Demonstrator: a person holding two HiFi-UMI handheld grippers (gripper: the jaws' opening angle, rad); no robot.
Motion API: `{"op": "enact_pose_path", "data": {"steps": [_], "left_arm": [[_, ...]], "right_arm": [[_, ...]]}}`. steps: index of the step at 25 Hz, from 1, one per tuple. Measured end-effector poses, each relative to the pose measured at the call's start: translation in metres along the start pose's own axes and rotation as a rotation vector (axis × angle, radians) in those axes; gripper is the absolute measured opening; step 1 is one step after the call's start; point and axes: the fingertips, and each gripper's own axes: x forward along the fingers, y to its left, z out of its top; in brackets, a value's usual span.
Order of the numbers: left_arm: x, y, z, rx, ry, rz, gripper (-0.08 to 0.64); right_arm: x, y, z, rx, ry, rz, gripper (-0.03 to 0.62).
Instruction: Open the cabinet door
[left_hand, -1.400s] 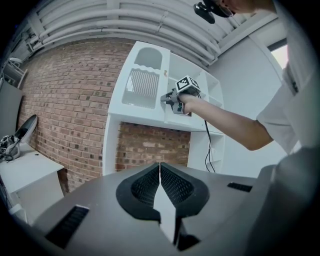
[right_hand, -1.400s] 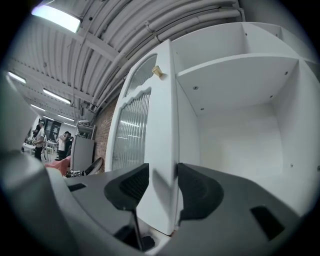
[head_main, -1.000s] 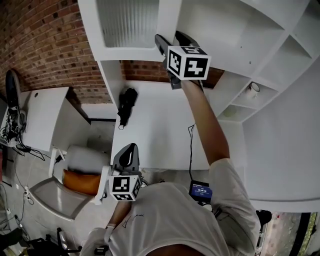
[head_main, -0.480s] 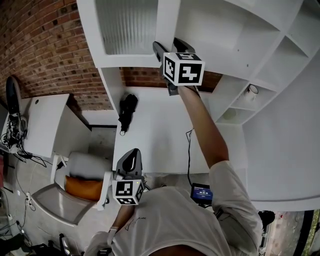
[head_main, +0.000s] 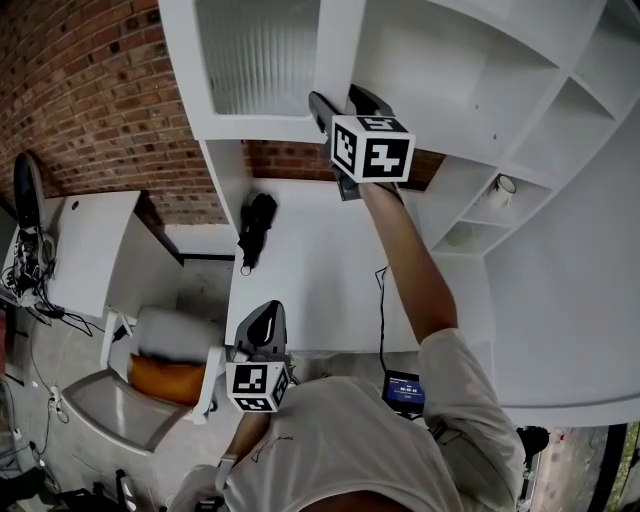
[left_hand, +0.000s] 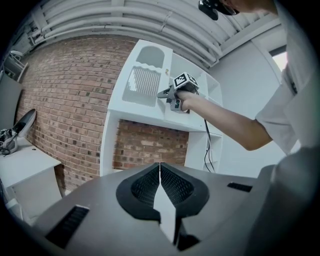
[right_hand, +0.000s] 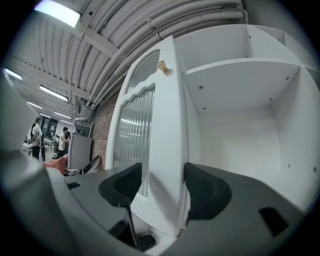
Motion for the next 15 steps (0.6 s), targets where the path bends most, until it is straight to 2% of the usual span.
{"op": "enact_pose_path", "data": {"steps": [4, 7, 11, 15], "left_arm": [[0.000, -0.003, -0.001, -0.008, 0.005, -0.013, 0.017], [0.001, -0.008, -0.003, -0.003, 0.012, -0.025, 0.017], [0.002, -0.013, -0.004, 0.002, 0.011, -0.036, 0.017], [0.001, -0.013, -0.004, -0.002, 0.014, -0.031, 0.017]], "right_arm": [[-0.007, 0.001, 0.002, -0.003, -0.013, 0.004, 0.256], [-0.013, 0.002, 0.001, 0.016, -0.011, 0.010, 0.201], [-0.019, 0.004, 0.001, 0.013, -0.024, 0.013, 0.192], [-0.024, 0.001, 0.002, 0.019, -0.026, 0.006, 0.140]]}}
